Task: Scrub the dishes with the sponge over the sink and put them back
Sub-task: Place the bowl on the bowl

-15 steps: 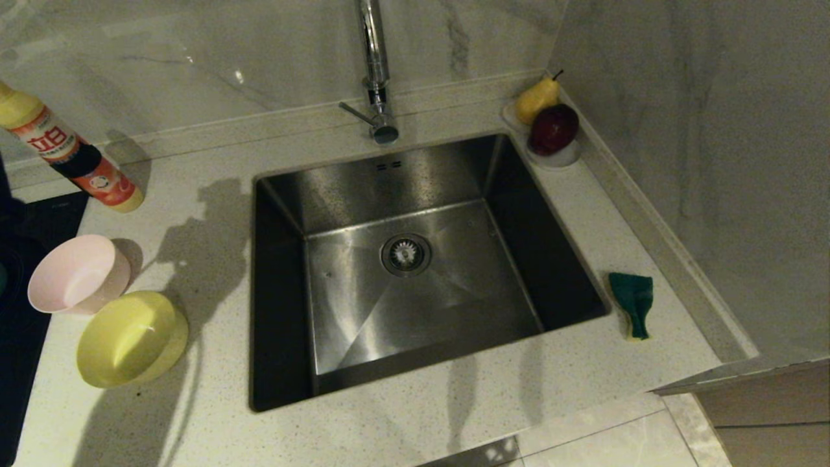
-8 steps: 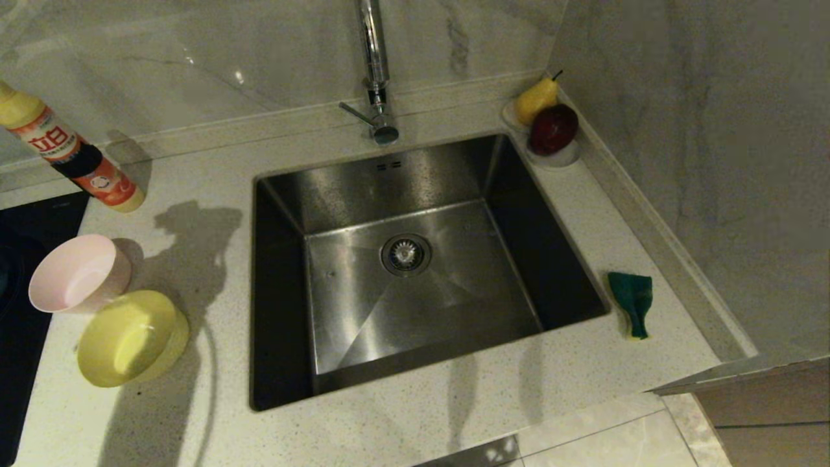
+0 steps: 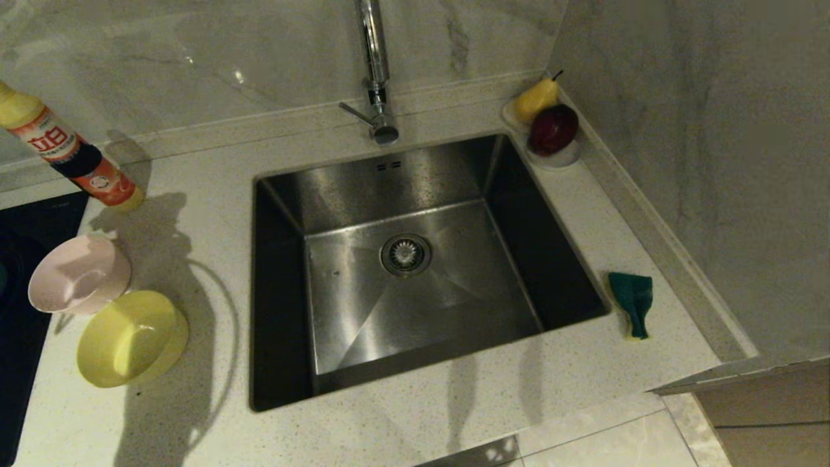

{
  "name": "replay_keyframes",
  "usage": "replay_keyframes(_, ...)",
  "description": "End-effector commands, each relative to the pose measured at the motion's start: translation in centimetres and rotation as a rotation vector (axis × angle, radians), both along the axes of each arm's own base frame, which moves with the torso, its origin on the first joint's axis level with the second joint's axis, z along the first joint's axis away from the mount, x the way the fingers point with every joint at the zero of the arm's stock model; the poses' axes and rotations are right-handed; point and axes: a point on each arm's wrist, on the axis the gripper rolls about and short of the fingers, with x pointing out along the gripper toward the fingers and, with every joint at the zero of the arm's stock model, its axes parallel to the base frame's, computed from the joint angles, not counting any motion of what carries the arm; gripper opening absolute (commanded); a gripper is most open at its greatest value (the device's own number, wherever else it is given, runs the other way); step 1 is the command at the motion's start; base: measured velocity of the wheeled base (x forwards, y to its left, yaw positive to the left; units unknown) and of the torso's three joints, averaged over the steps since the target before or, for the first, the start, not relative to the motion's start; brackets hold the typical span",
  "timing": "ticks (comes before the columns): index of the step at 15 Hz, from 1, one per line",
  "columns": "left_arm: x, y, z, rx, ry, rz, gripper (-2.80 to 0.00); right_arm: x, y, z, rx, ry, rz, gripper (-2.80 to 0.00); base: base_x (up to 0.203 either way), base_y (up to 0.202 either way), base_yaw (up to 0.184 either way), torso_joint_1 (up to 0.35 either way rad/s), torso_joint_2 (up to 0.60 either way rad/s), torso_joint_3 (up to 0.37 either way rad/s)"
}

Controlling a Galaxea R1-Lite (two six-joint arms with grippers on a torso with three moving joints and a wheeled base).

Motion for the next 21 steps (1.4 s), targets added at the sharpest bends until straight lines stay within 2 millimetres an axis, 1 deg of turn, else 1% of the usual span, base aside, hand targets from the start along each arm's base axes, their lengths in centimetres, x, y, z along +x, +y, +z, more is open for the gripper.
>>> replay_keyframes(1, 1.2, 1.9, -1.8, -0.042, 0.063, 0.052, -2.80, 0.0, 0.0, 0.0, -0.001, 0.001, 0.000, -2.80, 0.000, 0.000, 0.000, 0.000, 0.00, 0.000)
replay_keyframes(3, 1.4, 2.6, -2.7, -0.083, 0.077, 0.061, -2.80, 0.0, 0.0, 0.0, -0.001, 0.001, 0.000, -2.80, 0.000, 0.000, 0.000, 0.000, 0.00, 0.000)
replay_keyframes(4, 1.3, 3.0, -2.9, -0.108, 0.070, 0.054, 0.00, 0.0, 0.0, 0.0, -0.001, 0.001, 0.000, -2.80, 0.000, 0.000, 0.000, 0.000, 0.00, 0.000)
replay_keyframes(6, 1.6, 3.5, -3.3, -0.144, 0.060, 0.051, 0.00, 0.0, 0.0, 0.0, -0.001, 0.001, 0.000, -2.80, 0.000, 0.000, 0.000, 0.000, 0.00, 0.000)
replay_keyframes(8, 2.1, 4.3, -3.9, -0.157, 0.074, 0.067, 0.00, 0.0, 0.0, 0.0, -0.001, 0.001, 0.000, -2.80, 0.000, 0.000, 0.000, 0.000, 0.00, 0.000)
replay_keyframes(11, 2.3, 4.5, -4.6, -0.198, 0.088, 0.055, 0.00, 0.0, 0.0, 0.0, -0.001, 0.001, 0.000, -2.80, 0.000, 0.000, 0.000, 0.000, 0.00, 0.000)
replay_keyframes(13, 2.8, 4.8, -5.5, -0.240, 0.102, 0.061, 0.00, 0.0, 0.0, 0.0, -0.001, 0.001, 0.000, -2.80, 0.000, 0.000, 0.000, 0.000, 0.00, 0.000)
replay_keyframes(15, 3.6, 5.3, -7.0, -0.302, 0.132, 0.072, 0.00, 0.0, 0.0, 0.0, -0.001, 0.001, 0.000, -2.80, 0.000, 0.000, 0.000, 0.000, 0.00, 0.000)
replay_keyframes(16, 3.8, 5.4, -7.3, -0.338, 0.125, 0.071, 0.00, 0.0, 0.0, 0.0, -0.001, 0.001, 0.000, -2.80, 0.000, 0.000, 0.000, 0.000, 0.00, 0.000)
replay_keyframes(19, 4.1, 5.5, -8.2, -0.398, 0.124, 0.050, 0.00, 0.0, 0.0, 0.0, -0.001, 0.001, 0.000, -2.80, 0.000, 0.000, 0.000, 0.000, 0.00, 0.000)
replay_keyframes(21, 4.5, 5.7, -8.4, -0.416, 0.114, 0.066, 0.00, 0.0, 0.0, 0.0, -0.001, 0.001, 0.000, -2.80, 0.000, 0.000, 0.000, 0.000, 0.00, 0.000)
